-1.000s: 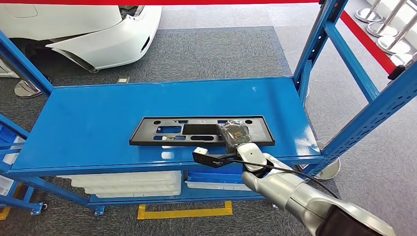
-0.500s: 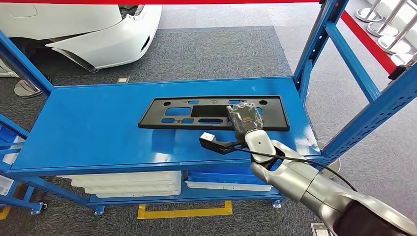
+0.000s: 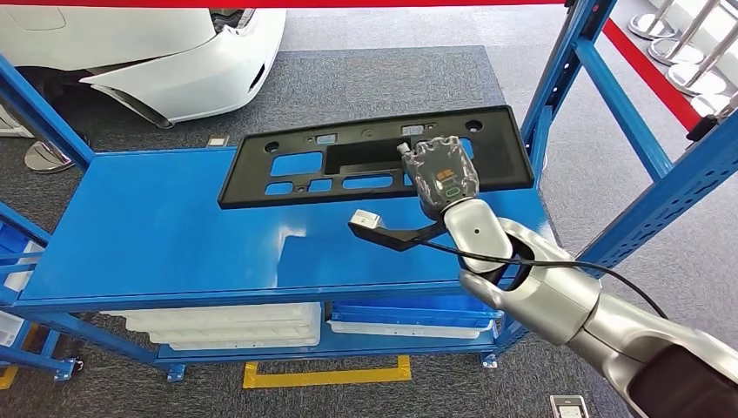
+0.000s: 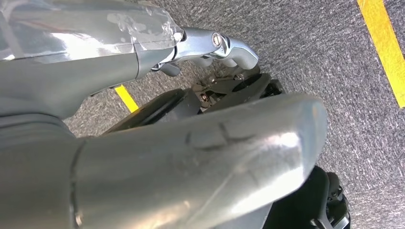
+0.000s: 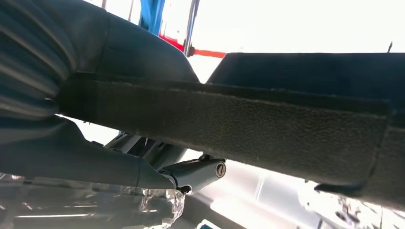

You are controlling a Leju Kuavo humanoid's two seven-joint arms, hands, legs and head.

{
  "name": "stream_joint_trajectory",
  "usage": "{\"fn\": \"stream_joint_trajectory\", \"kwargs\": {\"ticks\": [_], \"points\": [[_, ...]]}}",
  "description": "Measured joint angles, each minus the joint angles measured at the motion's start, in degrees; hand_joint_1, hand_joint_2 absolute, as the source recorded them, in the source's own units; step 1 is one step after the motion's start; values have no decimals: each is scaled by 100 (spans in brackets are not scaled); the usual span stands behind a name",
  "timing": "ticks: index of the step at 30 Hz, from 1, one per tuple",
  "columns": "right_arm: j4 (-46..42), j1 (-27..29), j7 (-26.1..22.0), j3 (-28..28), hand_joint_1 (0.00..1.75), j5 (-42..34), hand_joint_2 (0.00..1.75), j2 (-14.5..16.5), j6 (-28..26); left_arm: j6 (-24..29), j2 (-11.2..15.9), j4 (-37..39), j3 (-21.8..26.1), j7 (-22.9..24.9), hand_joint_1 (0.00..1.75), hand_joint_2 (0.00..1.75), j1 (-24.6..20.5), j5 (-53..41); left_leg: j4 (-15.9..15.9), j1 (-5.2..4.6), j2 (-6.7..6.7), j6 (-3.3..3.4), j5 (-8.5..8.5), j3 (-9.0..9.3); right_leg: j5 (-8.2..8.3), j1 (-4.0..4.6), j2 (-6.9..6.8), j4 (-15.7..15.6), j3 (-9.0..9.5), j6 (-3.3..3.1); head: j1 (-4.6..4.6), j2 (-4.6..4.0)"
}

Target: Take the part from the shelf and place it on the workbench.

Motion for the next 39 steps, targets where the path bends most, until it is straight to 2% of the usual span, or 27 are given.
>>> {"fn": "stream_joint_trajectory", "kwargs": {"ticks": [4, 10, 25, 29, 32, 34, 36, 37, 38, 39], "points": [[-312, -115, 8, -1, 175, 49, 175, -101, 72, 0, 0, 1, 0, -2, 0, 175, 0, -15, 0, 0, 0, 0, 0, 0, 0, 0, 0, 0, 0, 0, -1, 0], [-644, -157, 16, -2, 175, 43, 175, -183, 67, -101, 0, 2, -2, 42, 0, 175, -1, -70, 0, 1, 0, 0, 0, 0, 0, 0, -1, 0, 0, 0, -1, 0], [-779, -146, 50, -3, 175, -56, 175, -216, 52, 107, 1, 5, 2, 286, 0, 175, -2, 62, 39, -10, 0, 10, -6, -21, 13, -21, -3, -1, -5, 20, -14, 0], [-801, -139, 65, -2, 175, -66, 175, -216, 34, 114, 4, 8, 2, 285, 0, 175, -2, 57, 84, -20, 0, 51, -8, -63, 41, -34, -3, -5, -25, 62, -26, 0], [-825, -137, 69, -7, 175, -84, 175, -221, 14, 114, 3, 9, 2, 285, 0, 175, -6, 50, 8, -7, 21, 144, 83, -49, 81, -43, -1, -38, -29, 153, -31, 0], [-838, -137, 69, -23, 175, -103, 175, -232, -7, 114, 1, 9, 2, 285, 0, 175, -12, 46, -138, 27, 55, 218, 196, -14, -100, -23, -35, 175, -142, 193, 5, 0], [-849, -123, 69, -43, 175, -126, 175, -239, -32, 114, 1, 9, 2, 286, 0, 175, -12, 43, -176, 37, 75, 246, 251, -37, -447, -22, -80, 830, -455, 211, 69, 0], [-853, -104, 68, -51, 175, -144, 175, -241, -42, 114, 2, 10, 2, 289, 0, 175, -11, 42, -156, 39, 80, 247, 259, -66, -566, -34, -89, 1193, -626, 224, 89, 0], [-856, -80, 68, -57, 175, -168, 175, -246, -46, 114, 2, 10, 2, 291, 0, 175, -9, 41, -126, 44, 83, 244, 256, -93, -575, -51, -97, 1417, -737, 240, 109, 0], [-856, -61, 67, -63, 175, -191, 175, -250, -48, 114, 1, 11, 2, 293, 0, 175, -9, 40, -90, 53, 84, 234, 250, -118, -480, -69, -106, 1446, -761, 259, 128, 0]]}}
